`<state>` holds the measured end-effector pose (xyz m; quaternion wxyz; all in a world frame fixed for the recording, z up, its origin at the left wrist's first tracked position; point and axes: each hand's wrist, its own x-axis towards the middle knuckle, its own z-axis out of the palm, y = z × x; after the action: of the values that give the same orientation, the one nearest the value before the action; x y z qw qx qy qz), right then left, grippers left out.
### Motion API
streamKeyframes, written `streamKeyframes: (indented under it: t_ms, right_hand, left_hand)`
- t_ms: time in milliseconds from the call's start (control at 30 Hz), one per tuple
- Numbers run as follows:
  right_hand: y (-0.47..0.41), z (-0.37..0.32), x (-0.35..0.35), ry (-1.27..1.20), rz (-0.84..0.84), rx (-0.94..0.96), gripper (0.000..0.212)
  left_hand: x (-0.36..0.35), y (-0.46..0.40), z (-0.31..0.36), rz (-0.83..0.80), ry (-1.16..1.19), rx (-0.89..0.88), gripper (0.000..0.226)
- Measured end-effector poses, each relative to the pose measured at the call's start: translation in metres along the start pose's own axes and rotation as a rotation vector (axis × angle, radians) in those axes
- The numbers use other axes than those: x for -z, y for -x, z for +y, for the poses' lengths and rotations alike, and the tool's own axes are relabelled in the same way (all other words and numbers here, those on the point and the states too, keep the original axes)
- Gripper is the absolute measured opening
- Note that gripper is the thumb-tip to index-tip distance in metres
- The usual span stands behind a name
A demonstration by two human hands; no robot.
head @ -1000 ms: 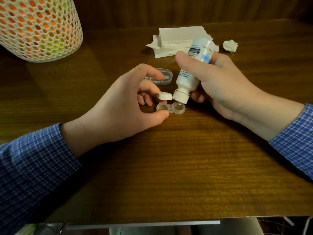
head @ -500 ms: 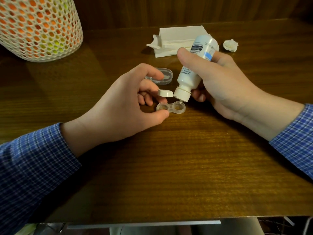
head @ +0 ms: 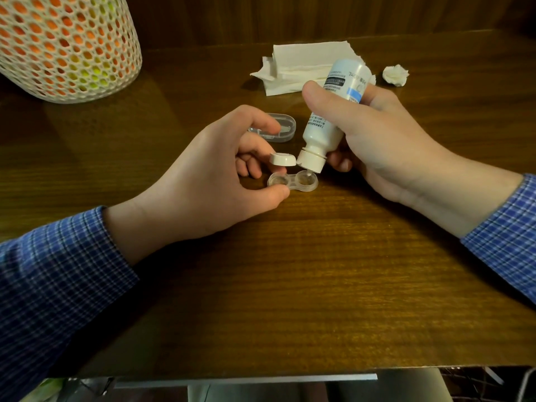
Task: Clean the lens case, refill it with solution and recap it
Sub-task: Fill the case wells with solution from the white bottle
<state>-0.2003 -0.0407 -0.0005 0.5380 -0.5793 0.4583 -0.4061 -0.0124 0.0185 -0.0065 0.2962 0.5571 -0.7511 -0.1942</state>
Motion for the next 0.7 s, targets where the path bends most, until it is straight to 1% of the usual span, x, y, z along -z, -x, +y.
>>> streamKeyframes:
  t_ms: [700]
  right_hand:
    - [0.0001, -0.0005, 0.0001, 0.006, 0.001, -0.012, 0.03]
  left_hand:
    - [0.0003, -0.0005, -0.0001, -0.005, -0.01, 0.007, 0.07]
